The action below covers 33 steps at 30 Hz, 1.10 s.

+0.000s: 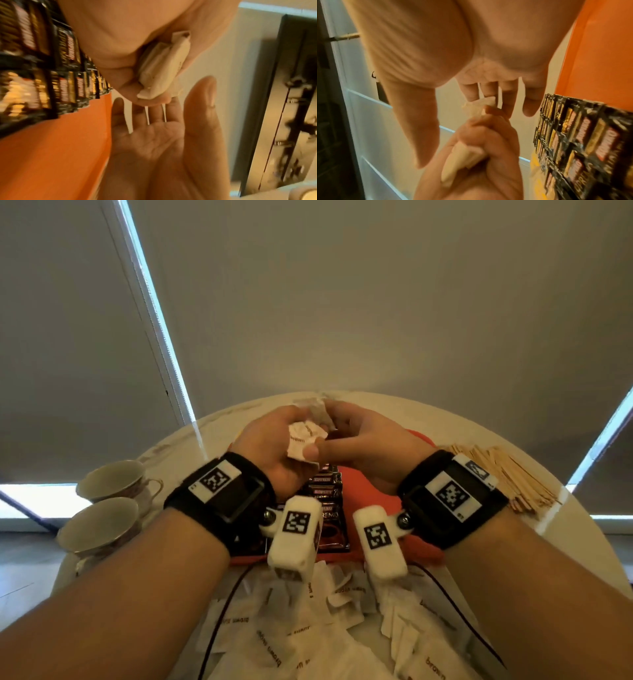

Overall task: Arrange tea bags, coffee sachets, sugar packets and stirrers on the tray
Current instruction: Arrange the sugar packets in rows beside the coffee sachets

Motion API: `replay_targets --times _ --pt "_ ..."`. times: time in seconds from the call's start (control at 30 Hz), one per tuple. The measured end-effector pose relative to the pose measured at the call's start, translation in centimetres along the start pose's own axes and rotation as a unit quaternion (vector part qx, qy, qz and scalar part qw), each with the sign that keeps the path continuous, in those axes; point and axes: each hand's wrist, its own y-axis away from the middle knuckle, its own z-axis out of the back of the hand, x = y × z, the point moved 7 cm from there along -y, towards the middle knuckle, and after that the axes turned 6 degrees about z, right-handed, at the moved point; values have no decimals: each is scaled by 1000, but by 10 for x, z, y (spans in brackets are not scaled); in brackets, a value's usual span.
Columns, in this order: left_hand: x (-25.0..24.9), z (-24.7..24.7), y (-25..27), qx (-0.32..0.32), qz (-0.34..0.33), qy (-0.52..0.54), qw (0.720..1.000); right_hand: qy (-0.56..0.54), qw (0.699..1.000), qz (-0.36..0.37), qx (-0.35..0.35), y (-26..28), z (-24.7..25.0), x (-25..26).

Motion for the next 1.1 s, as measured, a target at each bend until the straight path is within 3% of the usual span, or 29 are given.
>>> replay_targets --times 0.17,0.3,0.43,0.53,0.9,1.03,1.1 --pt "-1 -3 -22 10 2 56 998 40 999 -6 -16 -16 11 -11" --pt "6 -8 -20 47 -38 -15 998 32 998 7 -57 -19 23 -28" --pt "4 4 -19 44 -92 -64 993 6 999 7 -52 -21 26 -36" --pt "1 17 -21 21 -79 -44 996 -24 999 1 -45 -20 25 -38" --pt "5 34 -19 -15 -89 -116 989 -81 983 -12 -163 -15 38 -55" --pt "-4 47 -21 -61 -108 -55 991 -173 969 -12 -178 -14 45 -53" --pt "-6 47 -20 -53 -114 -18 992 -184 969 -14 -161 -14 41 -52"
